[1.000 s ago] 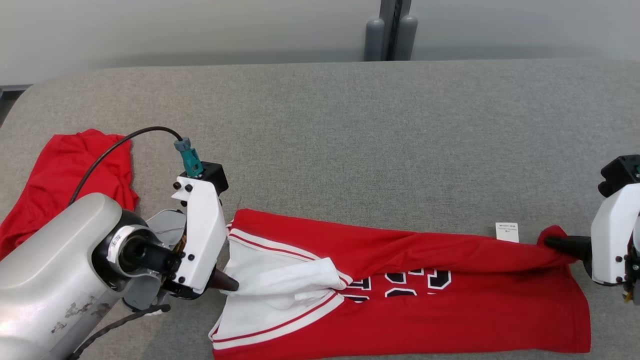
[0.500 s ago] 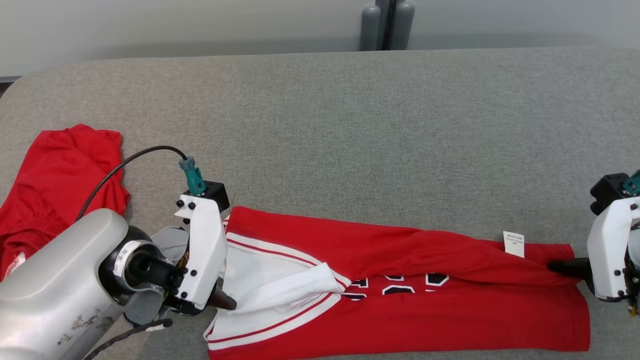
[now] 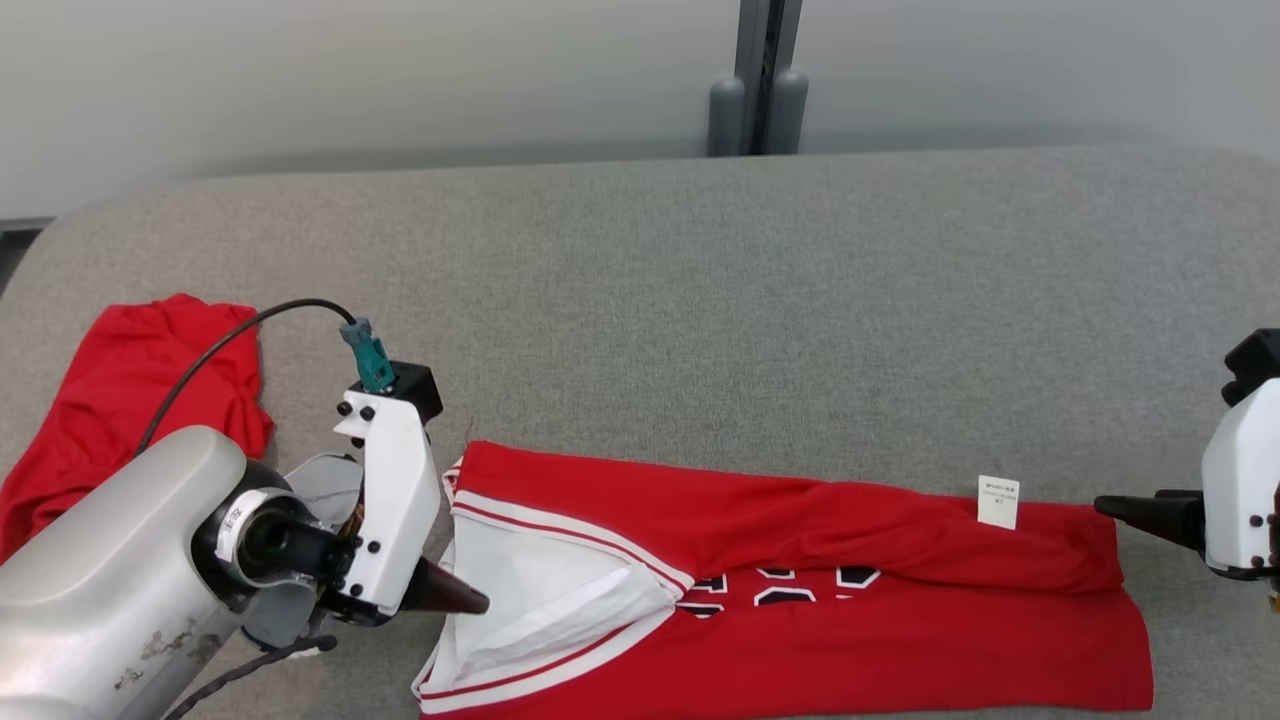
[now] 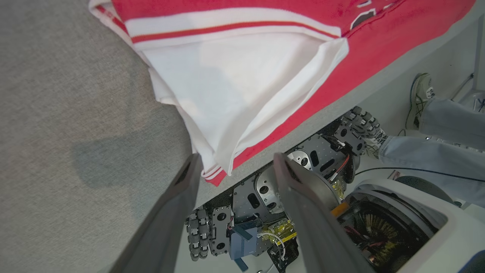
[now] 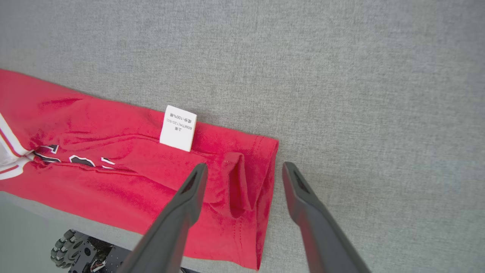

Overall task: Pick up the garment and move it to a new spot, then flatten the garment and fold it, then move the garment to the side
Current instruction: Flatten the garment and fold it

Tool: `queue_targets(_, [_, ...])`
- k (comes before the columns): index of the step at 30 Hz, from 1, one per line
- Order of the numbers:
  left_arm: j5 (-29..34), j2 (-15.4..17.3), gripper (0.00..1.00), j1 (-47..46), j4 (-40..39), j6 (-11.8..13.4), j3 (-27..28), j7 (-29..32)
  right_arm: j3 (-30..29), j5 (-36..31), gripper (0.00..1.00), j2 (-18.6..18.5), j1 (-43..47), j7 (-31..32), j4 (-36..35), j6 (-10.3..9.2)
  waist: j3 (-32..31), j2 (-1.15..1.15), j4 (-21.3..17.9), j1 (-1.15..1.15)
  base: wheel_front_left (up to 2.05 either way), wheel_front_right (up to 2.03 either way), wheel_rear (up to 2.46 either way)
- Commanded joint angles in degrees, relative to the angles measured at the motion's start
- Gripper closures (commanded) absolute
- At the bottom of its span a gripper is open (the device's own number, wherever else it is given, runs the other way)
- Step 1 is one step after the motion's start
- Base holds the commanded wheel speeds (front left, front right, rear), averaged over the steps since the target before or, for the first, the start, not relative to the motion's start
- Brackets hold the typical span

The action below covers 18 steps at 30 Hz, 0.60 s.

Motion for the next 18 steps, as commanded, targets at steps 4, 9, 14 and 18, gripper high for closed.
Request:
queue_targets(4, [0.27, -0.16, 0.00, -0.27, 0.10, -1.39, 1.89, -2.83, -2.08, 1.27, 0.00, -1.14, 1.23, -3.76, -2.81, 0.12, -2.92, 0.00, 0.42, 0.00, 0.00, 0.00, 0.00])
queue_targets(9, [3.65, 0.07, 0.00, -1.62, -0.62, -3.85, 4.93, -11.37, -6.94, 2.29, 0.00, -3.49, 3.21, -11.77, -6.28, 0.13, -4.73, 0.00, 1.05, 0.00, 0.00, 0.00, 0.00])
queue_targets(14, [10.06, -0.38, 0.00, 1.24, -0.39, -4.65, 9.58, -29.10, -13.56, 0.35, 0.00, -3.89, 8.34, -26.36, -7.95, 0.12, -5.89, 0.00, 1.46, 0.00, 0.00, 0.00, 0.00])
queue_targets(18, [14.09, -0.29, 0.00, 5.80, -1.43, -2.64, 13.36, -43.31, -18.21, -1.40, 0.00, -2.09, 13.85, -36.63, -7.75, 0.12, -6.70, 0.00, 1.28, 0.00, 0.00, 0.00, 0.00])
